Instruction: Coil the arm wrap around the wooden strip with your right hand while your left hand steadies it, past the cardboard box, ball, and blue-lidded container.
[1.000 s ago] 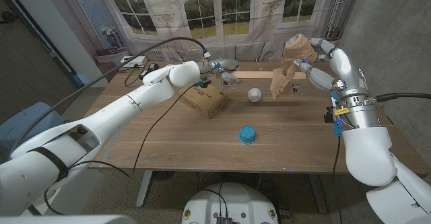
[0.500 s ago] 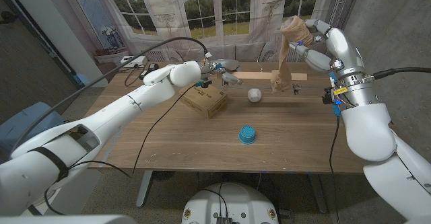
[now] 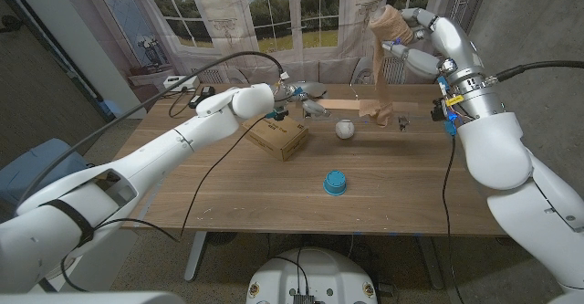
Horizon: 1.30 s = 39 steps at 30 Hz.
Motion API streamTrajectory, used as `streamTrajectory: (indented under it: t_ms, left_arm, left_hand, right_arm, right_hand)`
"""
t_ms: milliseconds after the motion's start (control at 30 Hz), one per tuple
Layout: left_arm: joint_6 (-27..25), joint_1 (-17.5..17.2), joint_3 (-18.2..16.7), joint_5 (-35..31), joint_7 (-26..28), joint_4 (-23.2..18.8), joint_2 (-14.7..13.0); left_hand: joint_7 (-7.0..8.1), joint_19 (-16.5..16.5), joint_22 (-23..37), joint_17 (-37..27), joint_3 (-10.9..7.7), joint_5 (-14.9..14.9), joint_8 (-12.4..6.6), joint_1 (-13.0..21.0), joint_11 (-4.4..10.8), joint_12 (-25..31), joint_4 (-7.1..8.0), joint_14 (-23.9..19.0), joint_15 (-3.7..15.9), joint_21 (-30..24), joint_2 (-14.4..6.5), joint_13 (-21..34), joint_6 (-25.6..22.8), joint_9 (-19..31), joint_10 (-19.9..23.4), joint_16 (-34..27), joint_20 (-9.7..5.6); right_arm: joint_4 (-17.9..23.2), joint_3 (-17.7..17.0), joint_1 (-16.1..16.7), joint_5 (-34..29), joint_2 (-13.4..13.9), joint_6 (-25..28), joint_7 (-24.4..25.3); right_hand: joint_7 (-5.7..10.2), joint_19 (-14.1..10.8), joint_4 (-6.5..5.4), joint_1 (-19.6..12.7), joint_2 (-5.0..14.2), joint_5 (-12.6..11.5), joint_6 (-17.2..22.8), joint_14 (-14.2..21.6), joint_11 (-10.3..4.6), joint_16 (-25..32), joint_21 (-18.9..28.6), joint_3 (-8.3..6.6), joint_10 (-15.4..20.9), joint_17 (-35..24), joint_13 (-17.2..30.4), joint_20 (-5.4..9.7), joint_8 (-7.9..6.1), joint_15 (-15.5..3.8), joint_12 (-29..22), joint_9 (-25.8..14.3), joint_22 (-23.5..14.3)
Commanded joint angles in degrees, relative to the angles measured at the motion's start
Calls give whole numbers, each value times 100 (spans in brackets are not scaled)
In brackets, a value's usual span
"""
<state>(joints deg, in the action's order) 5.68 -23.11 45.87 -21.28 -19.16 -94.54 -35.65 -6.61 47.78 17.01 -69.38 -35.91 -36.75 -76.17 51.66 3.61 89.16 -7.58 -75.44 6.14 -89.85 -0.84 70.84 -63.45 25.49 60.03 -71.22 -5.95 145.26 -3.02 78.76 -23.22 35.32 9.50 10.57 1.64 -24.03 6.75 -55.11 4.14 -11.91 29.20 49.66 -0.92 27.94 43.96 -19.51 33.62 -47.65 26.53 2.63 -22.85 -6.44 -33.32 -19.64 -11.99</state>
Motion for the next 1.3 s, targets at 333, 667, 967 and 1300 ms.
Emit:
streamTrajectory:
  t_ms: [333, 667, 967, 1300]
  left_arm:
    - [47, -300, 273, -2307, 952, -859, -245]
    - [266, -557, 52, -2516, 1431, -930, -257]
    - [315, -788, -159, -2575, 1729, -1042, -292]
    - [356, -996, -391, -2340, 1780, -1185, -361]
  left_hand:
    - [-160, 34, 13, 2, -9, -33, -63, 48, 115, 33, 22, -3, 10, -23, 17, 1, 95, -1, 39, -26, -263]
    - [-143, 24, 17, -29, -5, -35, -92, 40, 107, 31, 28, 14, -3, -22, 16, 1, 88, 12, 31, -59, -265]
    - [-129, 16, 14, 5, -4, -36, -132, 33, 101, 33, 33, 19, 9, -15, 15, 1, 88, 50, 35, -53, -258]
    - [-121, 13, 18, -18, -7, -41, -117, 22, 108, 30, 39, 23, 1, -19, 14, 1, 91, 11, 26, -77, -261]
  right_arm:
    - [-1017, 146, -1571, 1914, 371, 400, -433]
    - [-1515, 314, -2097, 2621, 678, 738, -347]
    - [-1915, 317, -2253, 3116, 907, 1046, -69]
    - [-2224, 176, -2253, 3618, 1046, 1431, 337]
  right_hand:
    - [187, 11, -53, -282, 495, -35, 2590, 85, -369, -8, 91, -33, 1809, -59, -31, 130, -503, -564, -297, -51, 16]
    - [162, 10, -49, -282, 492, -35, 2613, 102, -346, -14, 129, -28, 1827, -75, -33, 116, -493, -558, -293, -38, 23]
    - [142, 18, -50, -276, 492, -33, 2622, 104, -321, -25, 157, -23, 1832, -84, -39, 100, -487, -549, -284, -38, 28]
    - [126, 24, -36, -289, 491, -32, 2626, 105, -307, -31, 193, -22, 1831, -106, -25, 92, -476, -554, -280, -39, 34]
